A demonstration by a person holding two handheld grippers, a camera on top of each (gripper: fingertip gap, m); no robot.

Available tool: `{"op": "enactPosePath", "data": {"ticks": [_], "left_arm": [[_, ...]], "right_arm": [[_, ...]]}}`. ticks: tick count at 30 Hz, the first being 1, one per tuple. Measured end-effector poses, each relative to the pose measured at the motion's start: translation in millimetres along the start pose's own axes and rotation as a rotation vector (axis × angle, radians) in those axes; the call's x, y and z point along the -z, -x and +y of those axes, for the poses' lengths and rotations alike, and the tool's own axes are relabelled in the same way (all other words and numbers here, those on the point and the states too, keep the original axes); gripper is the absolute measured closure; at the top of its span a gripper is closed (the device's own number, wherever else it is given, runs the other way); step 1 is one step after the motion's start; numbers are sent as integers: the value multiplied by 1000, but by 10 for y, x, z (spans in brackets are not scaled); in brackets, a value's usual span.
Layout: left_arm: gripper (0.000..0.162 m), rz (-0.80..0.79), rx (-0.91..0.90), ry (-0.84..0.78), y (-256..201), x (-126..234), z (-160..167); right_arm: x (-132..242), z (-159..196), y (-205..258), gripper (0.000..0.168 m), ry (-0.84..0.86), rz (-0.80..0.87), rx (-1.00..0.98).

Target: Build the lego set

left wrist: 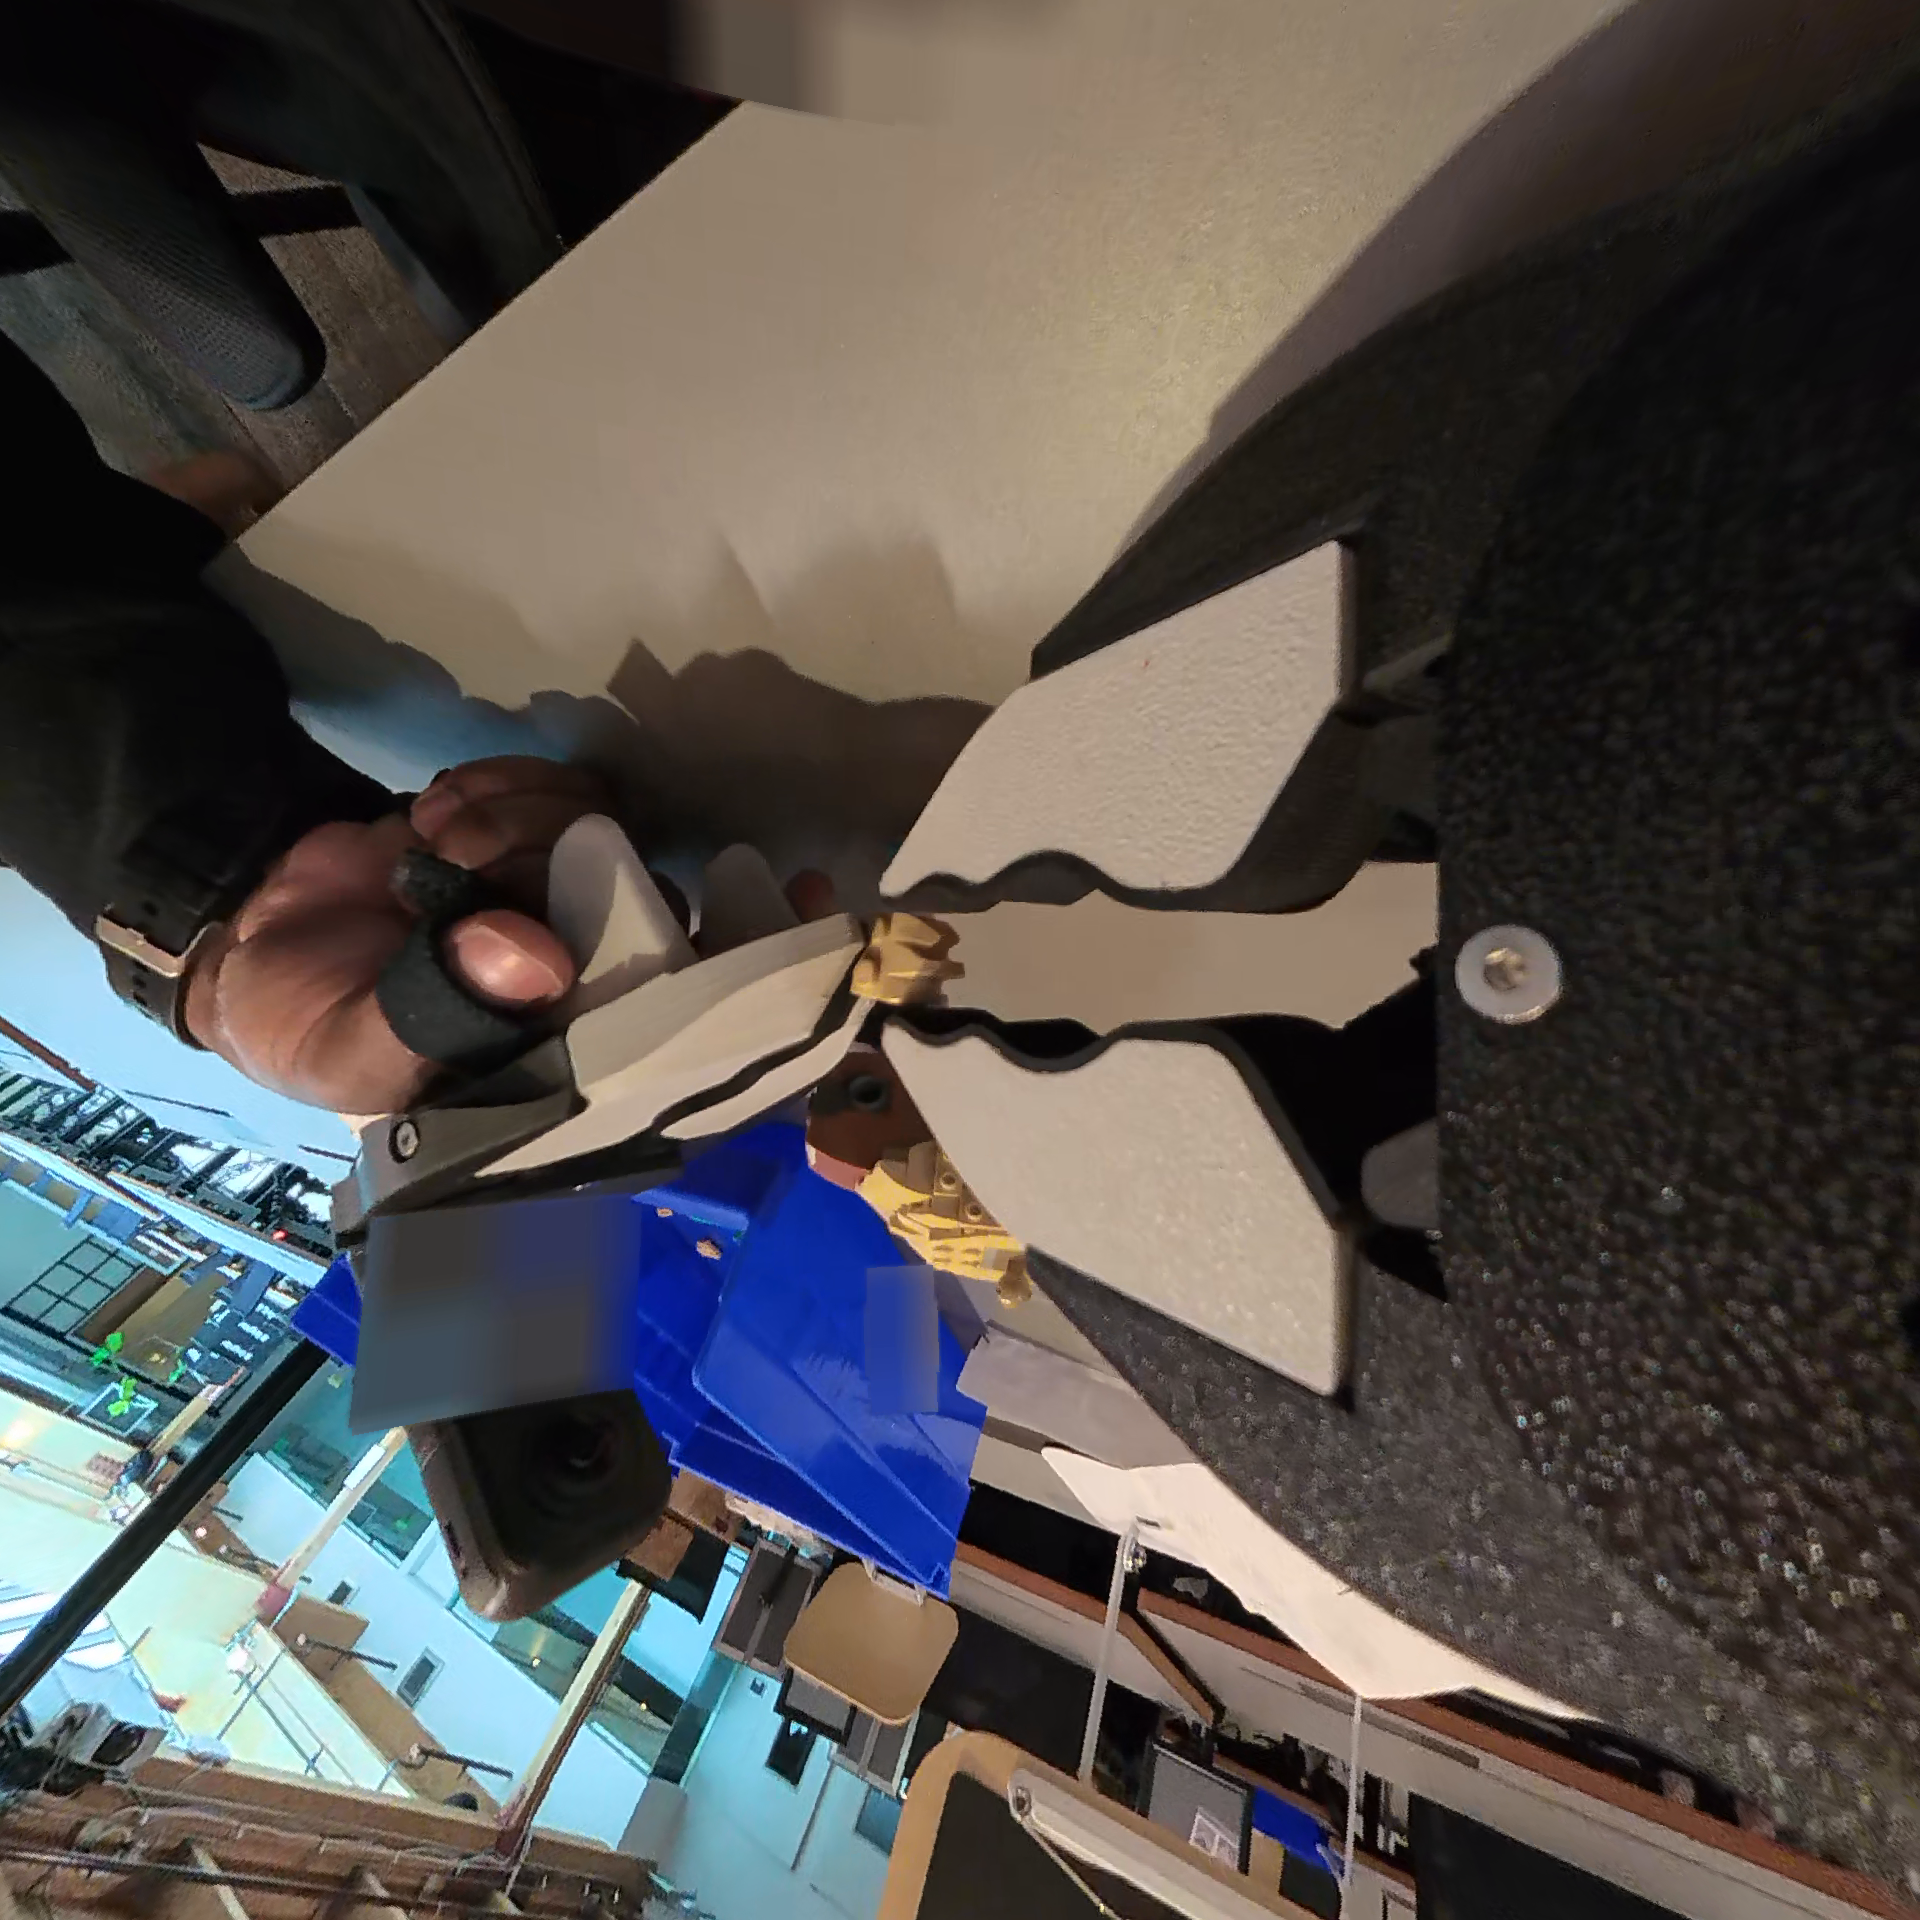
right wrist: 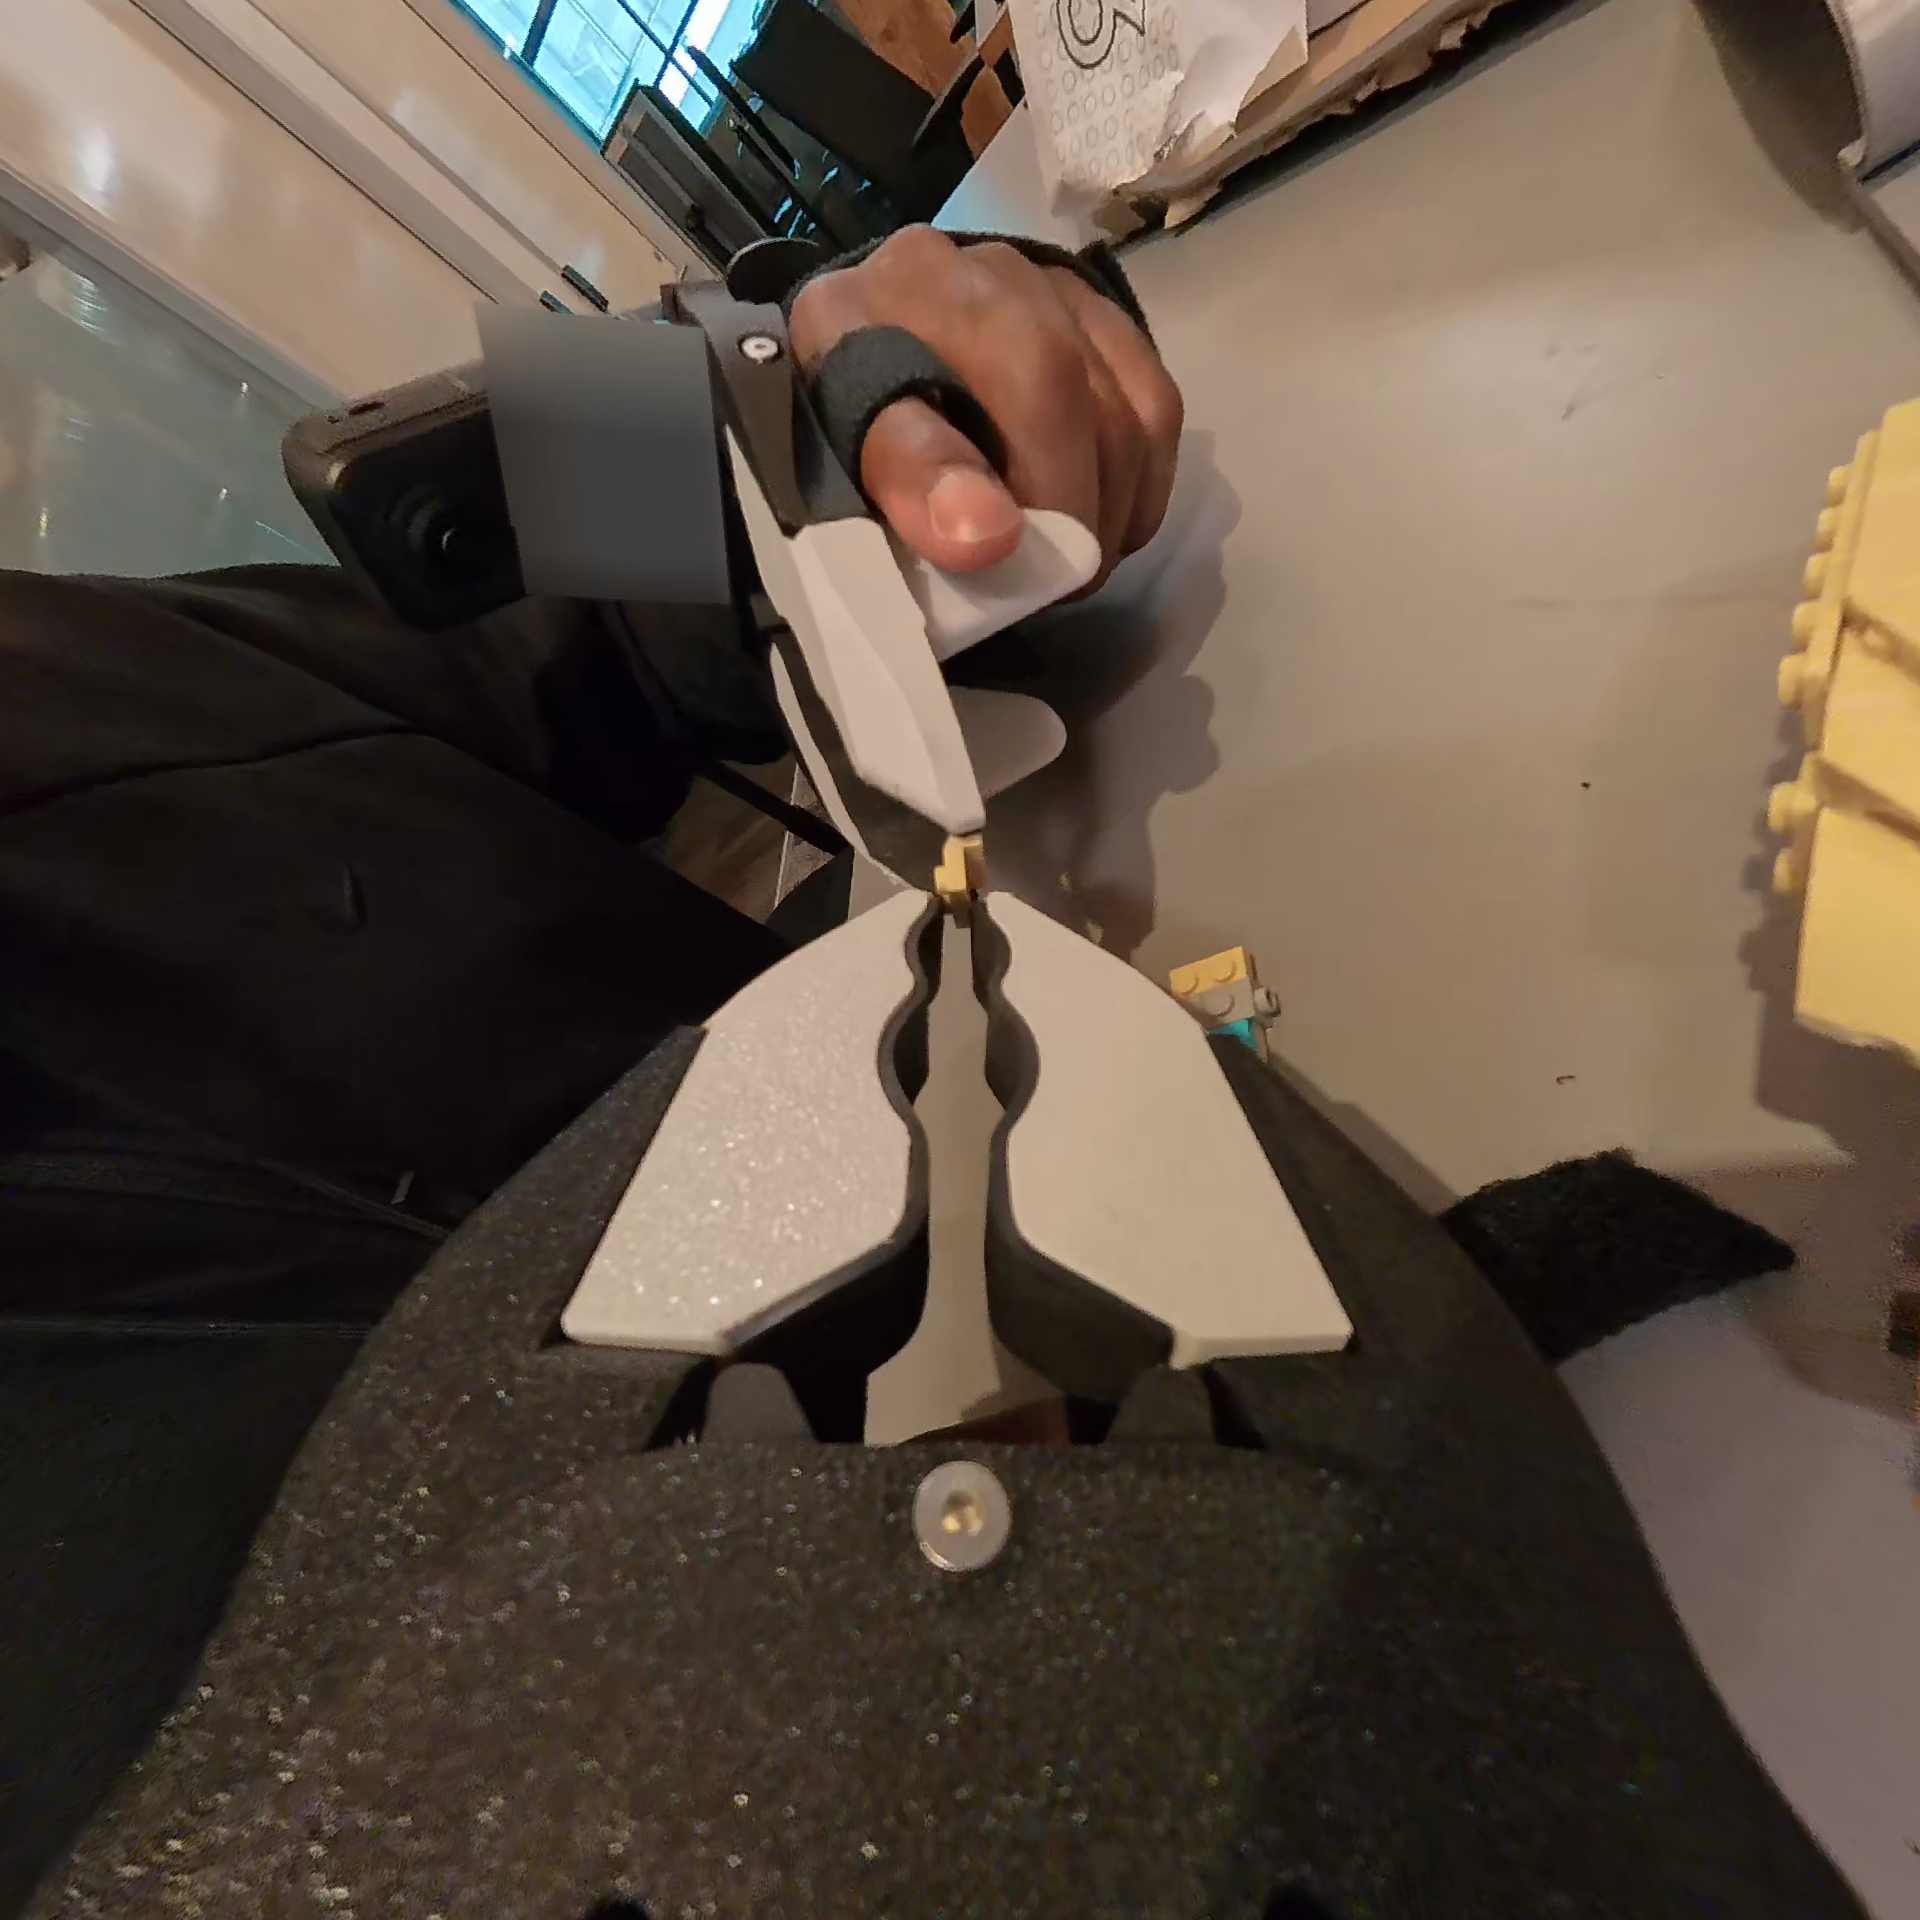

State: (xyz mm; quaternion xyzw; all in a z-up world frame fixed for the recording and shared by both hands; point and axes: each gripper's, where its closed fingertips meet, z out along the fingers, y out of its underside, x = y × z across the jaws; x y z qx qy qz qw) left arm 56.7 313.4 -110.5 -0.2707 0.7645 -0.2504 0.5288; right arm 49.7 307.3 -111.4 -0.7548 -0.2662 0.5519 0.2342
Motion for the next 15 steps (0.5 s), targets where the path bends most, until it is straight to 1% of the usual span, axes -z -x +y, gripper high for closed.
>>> {"op": "enactPosePath", "data": {"ticks": [3,5,6,7,9,12,15], "left_arm": [[146,17,6,16,-10,-9,21],[146,61,70,35,-36,-15,49],[146,73,114,47,-32,-17,74],[146,87,165,67,-27,-20,115],[146,142,289,151,-56,-21,260],[146,227,467,217,-114,-19,374],[146,295,576,221,-146,-47,375]], "right_arm": [[-2,8,-15,164,4,12,4],[-9,25,-31,163,14,40,40],[0,21,-46,159,13,66,72],[25,15,-71,154,10,102,109],[121,30,-200,153,33,244,213],[242,144,-377,147,147,439,338],[236,257,-483,143,244,533,389]]}}
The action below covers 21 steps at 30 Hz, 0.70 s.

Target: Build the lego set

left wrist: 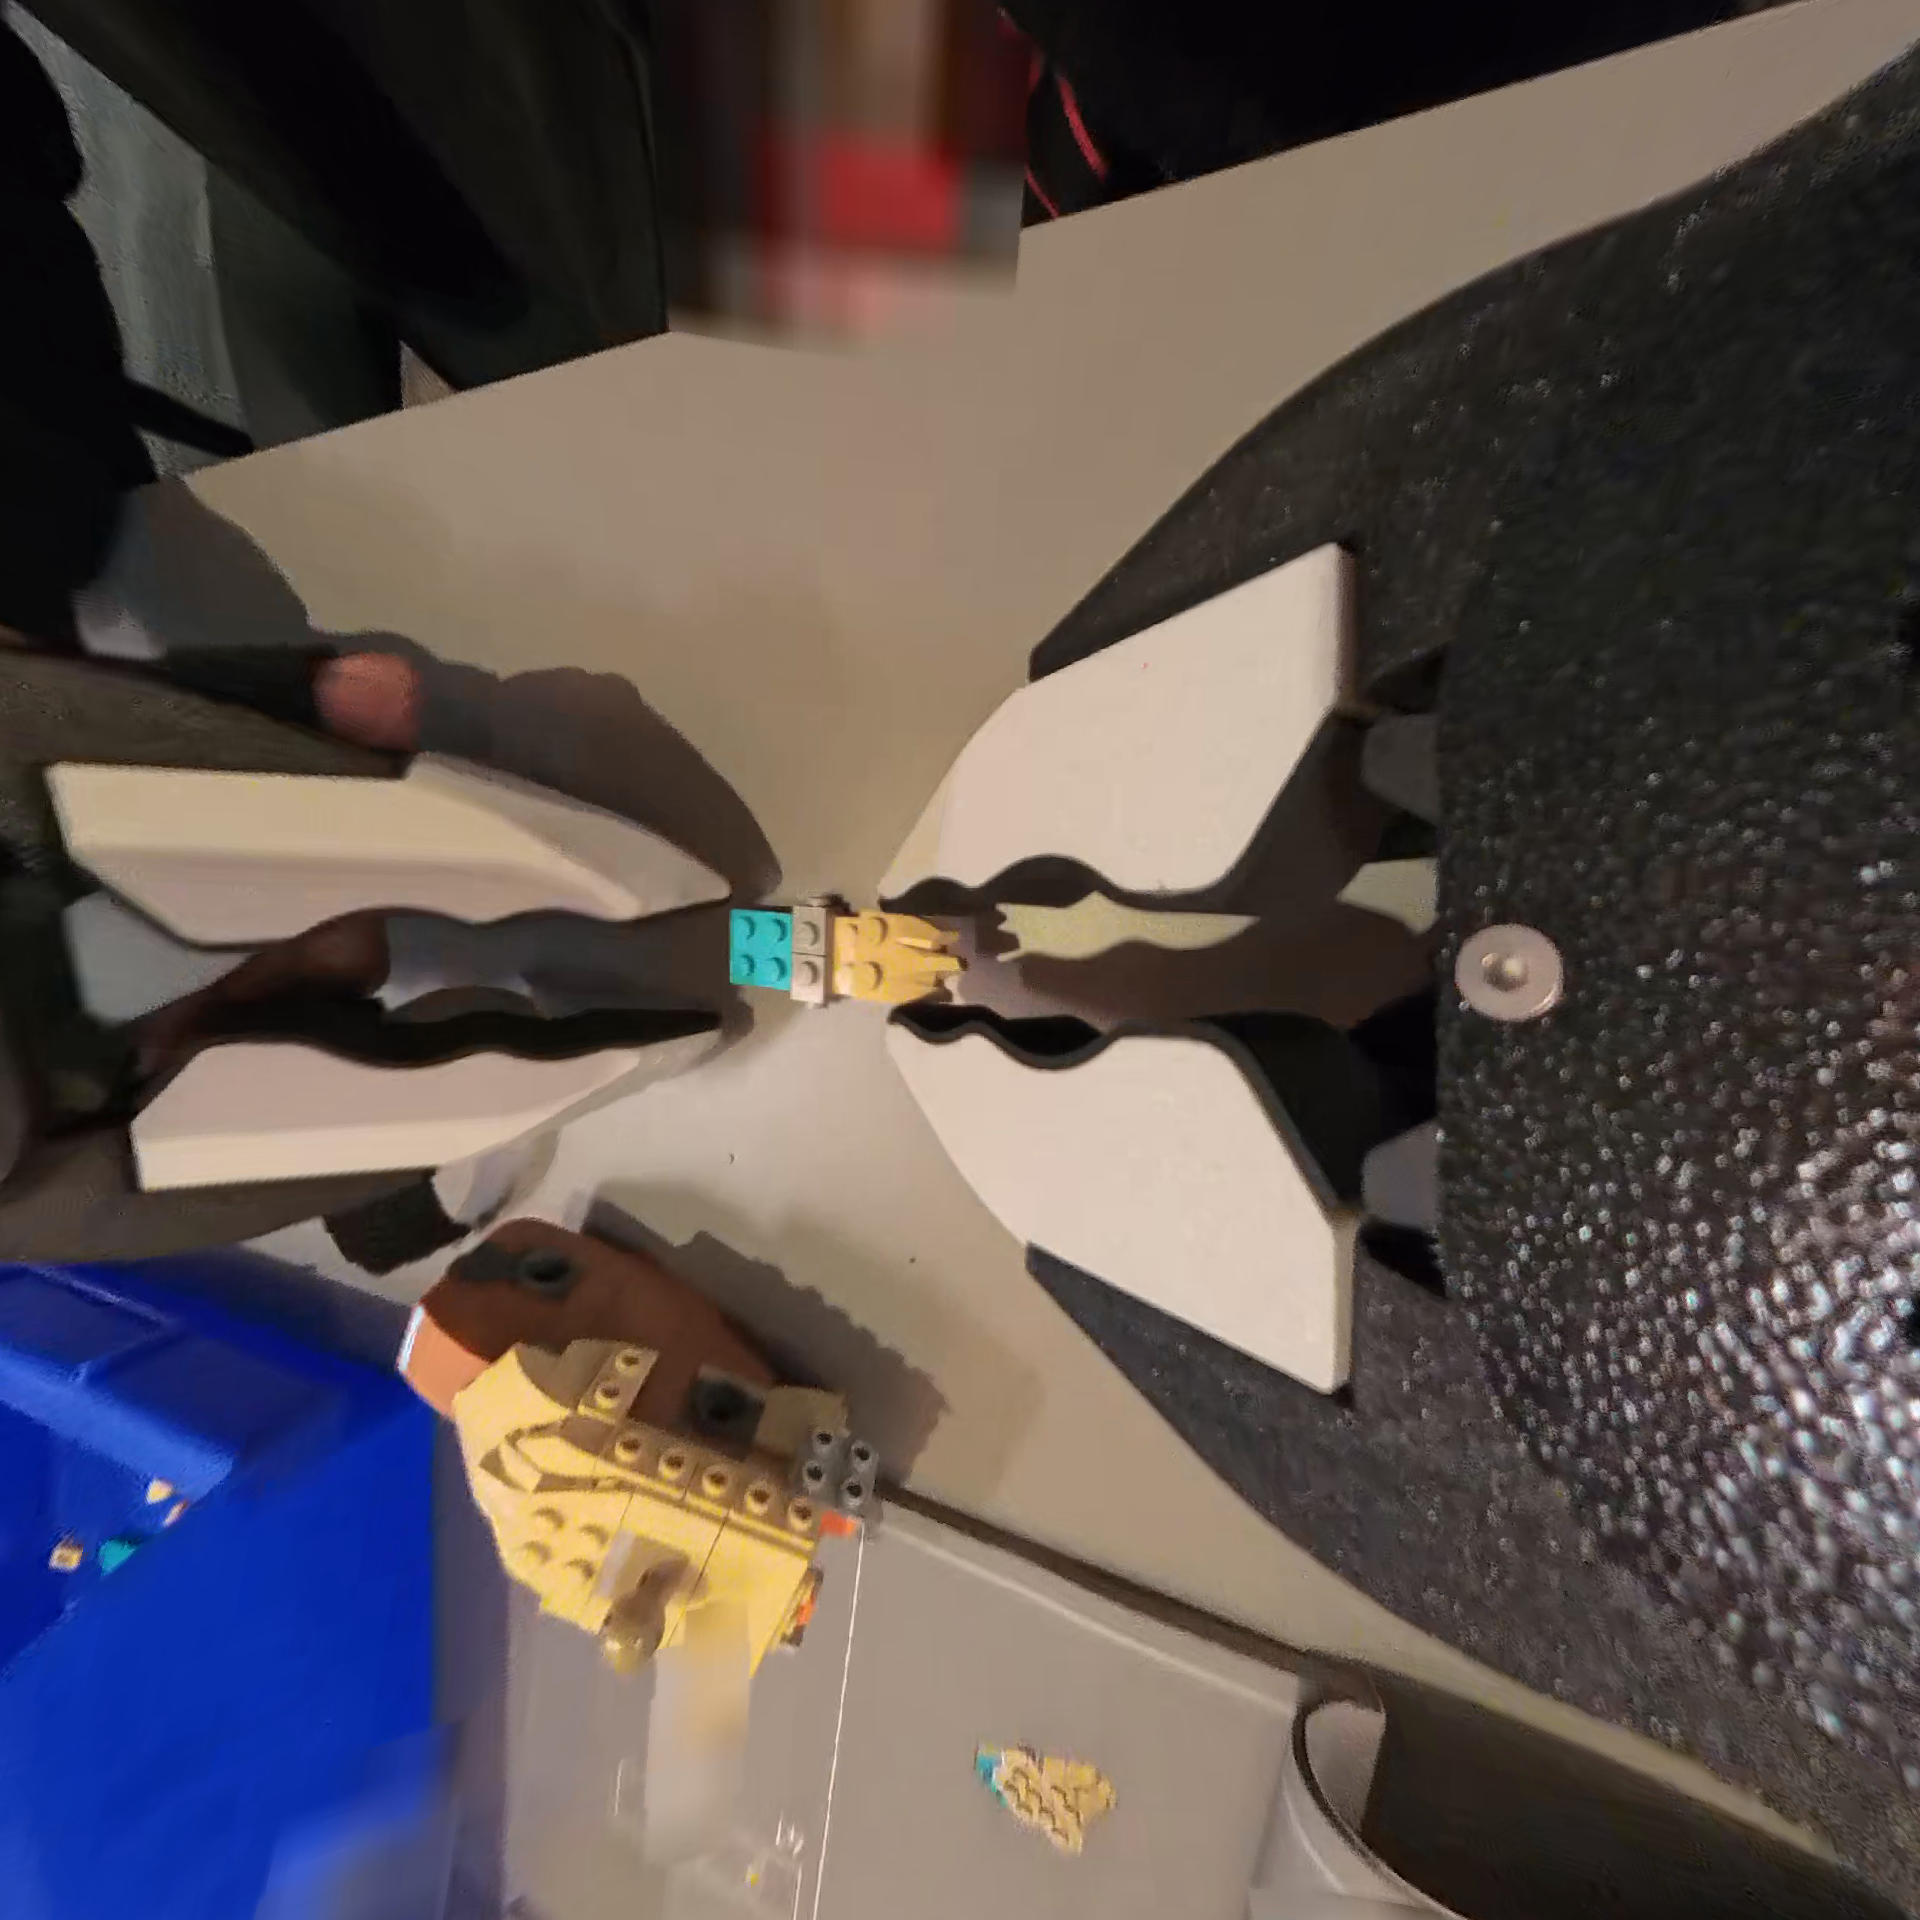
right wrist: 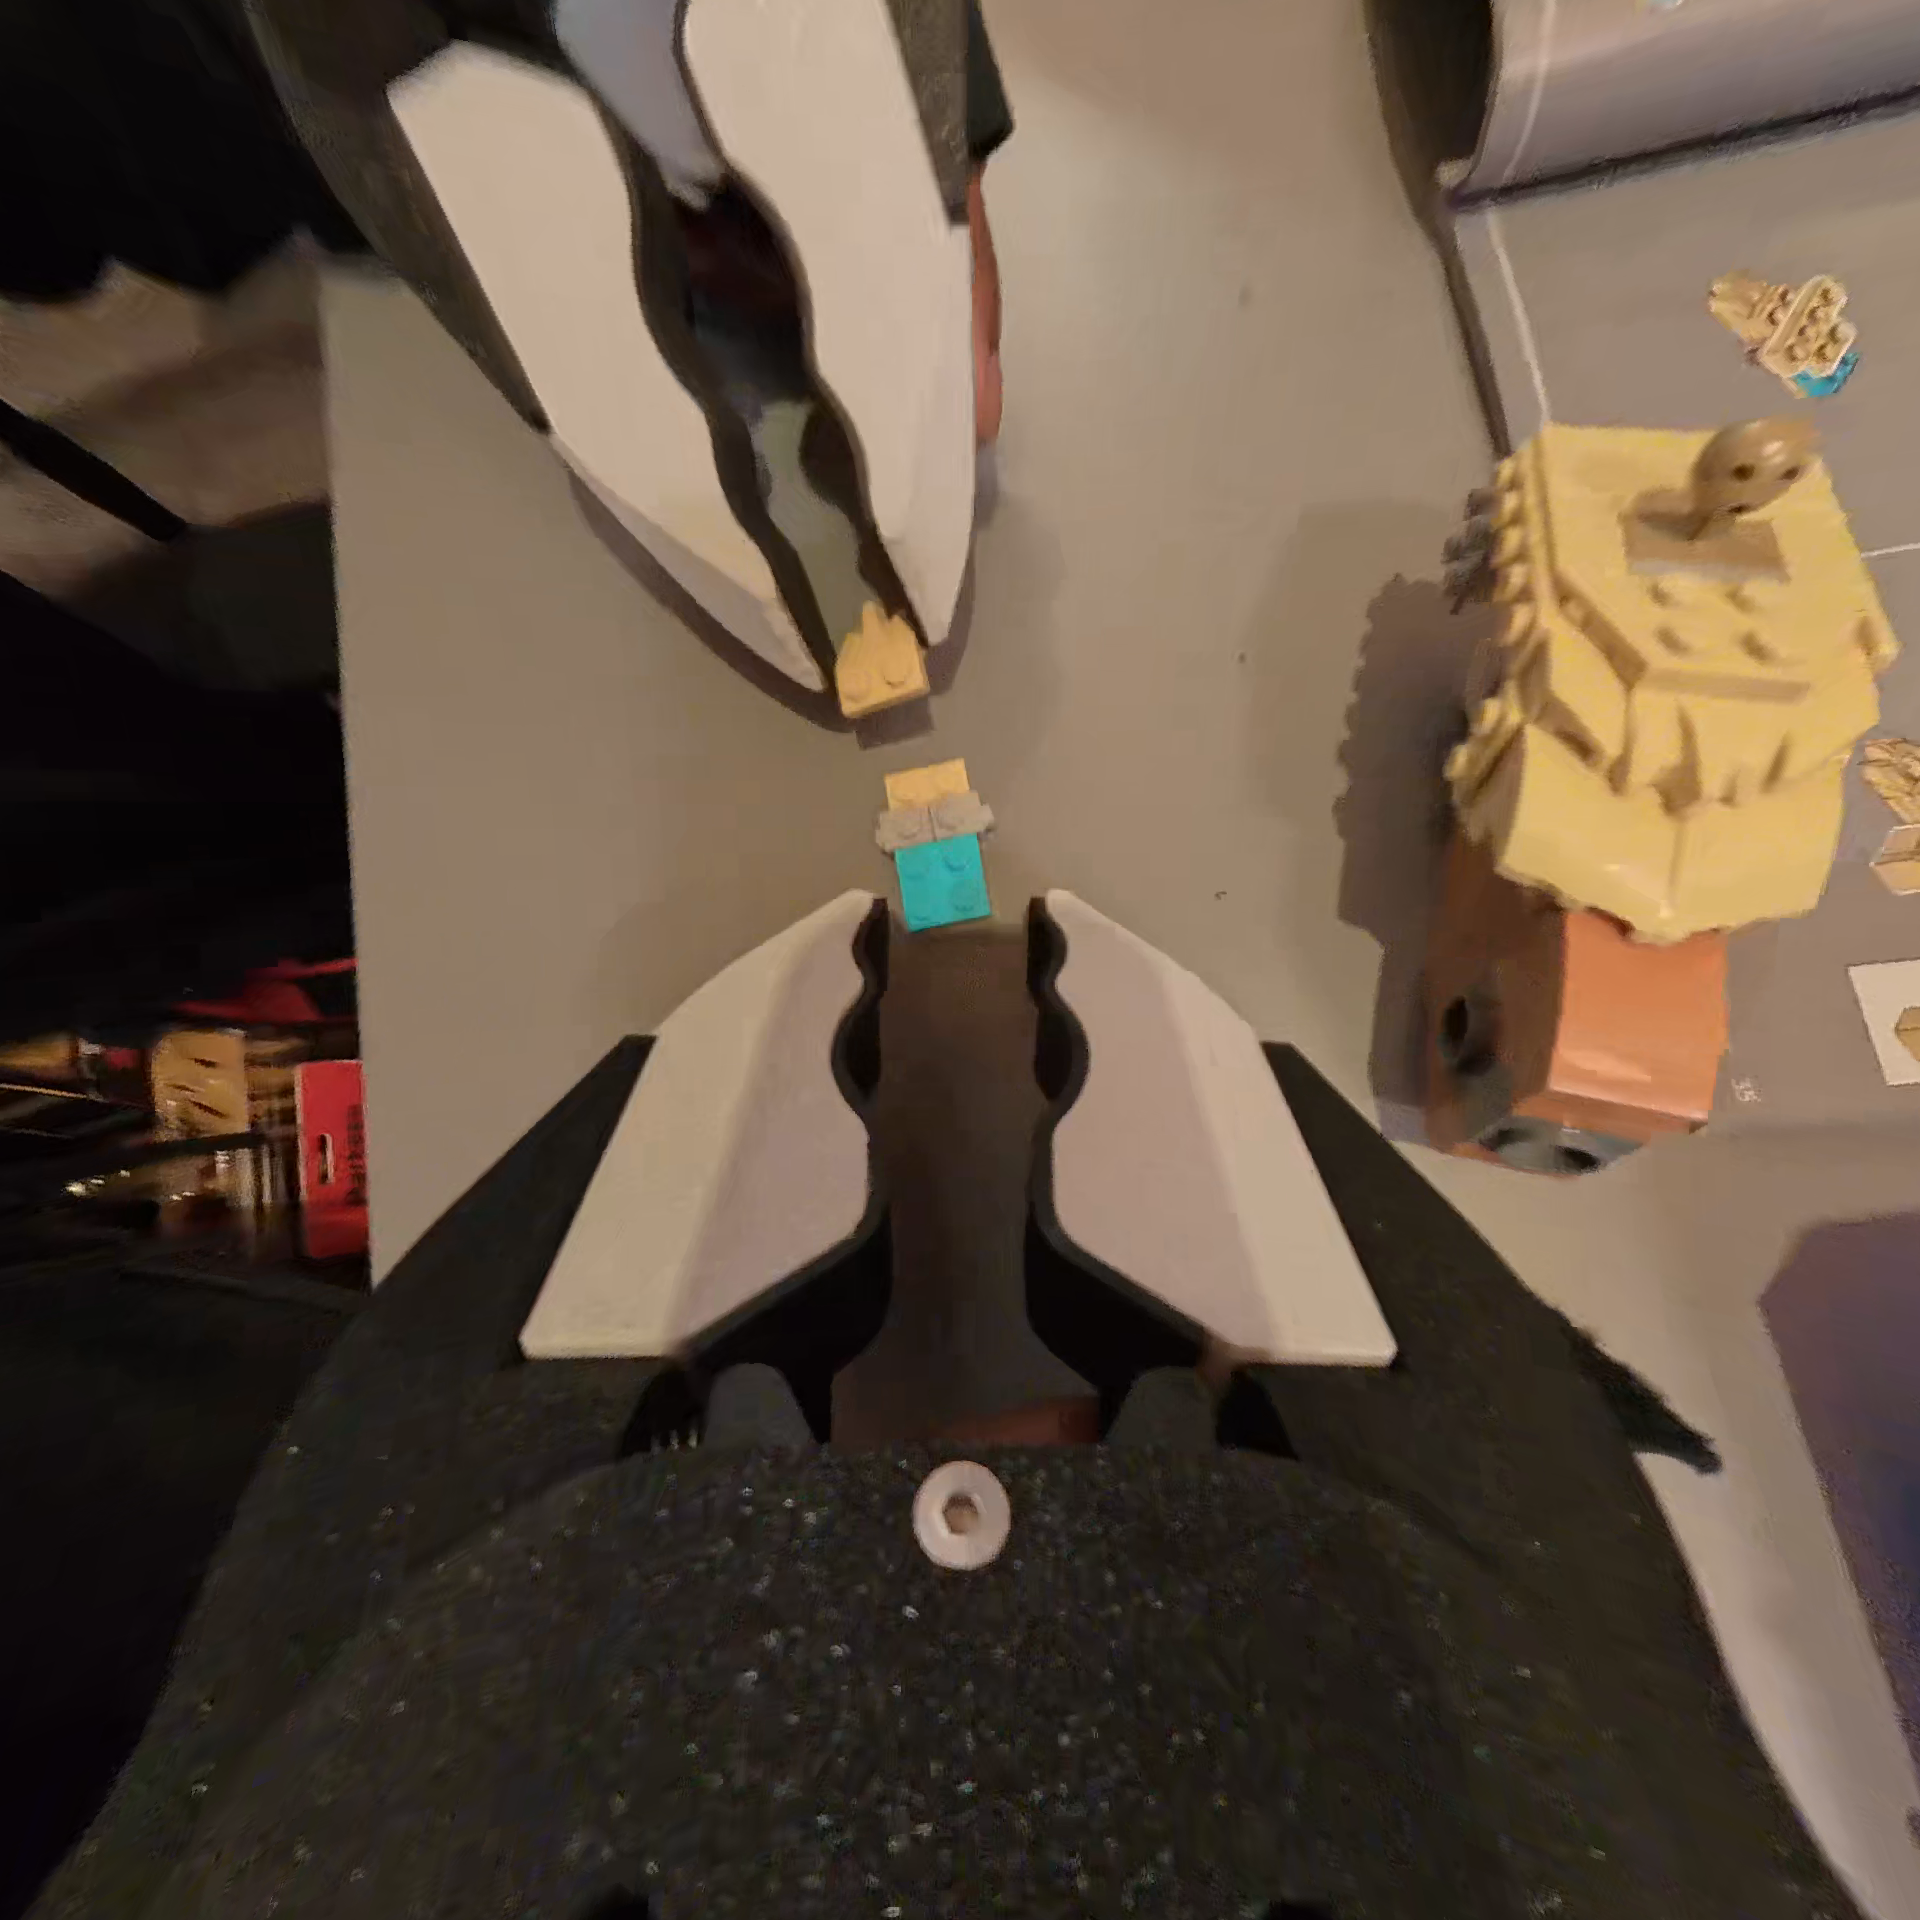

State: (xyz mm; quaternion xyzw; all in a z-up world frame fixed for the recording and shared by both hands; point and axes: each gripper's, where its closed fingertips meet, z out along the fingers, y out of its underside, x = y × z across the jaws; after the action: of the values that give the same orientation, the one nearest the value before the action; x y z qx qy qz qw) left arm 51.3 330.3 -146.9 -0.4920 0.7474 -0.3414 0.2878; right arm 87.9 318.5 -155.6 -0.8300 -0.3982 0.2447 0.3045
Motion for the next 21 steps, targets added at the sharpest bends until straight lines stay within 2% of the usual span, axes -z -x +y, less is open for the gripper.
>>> {"op": "enactPosePath", "data": {"ticks": [4,9,18,21], "left_arm": [[146,37,60,20,8,-57,-5],[146,46,59,80,-6,-106,60],[146,54,86,48,7,-113,6],[146,48,76,97,5,-149,57]], "right_arm": [[-88,21,33,139,42,29,64],[-147,-19,32,151,51,55,103],[-164,-38,35,152,38,50,108],[-167,-40,37,152,37,51,114]]}}
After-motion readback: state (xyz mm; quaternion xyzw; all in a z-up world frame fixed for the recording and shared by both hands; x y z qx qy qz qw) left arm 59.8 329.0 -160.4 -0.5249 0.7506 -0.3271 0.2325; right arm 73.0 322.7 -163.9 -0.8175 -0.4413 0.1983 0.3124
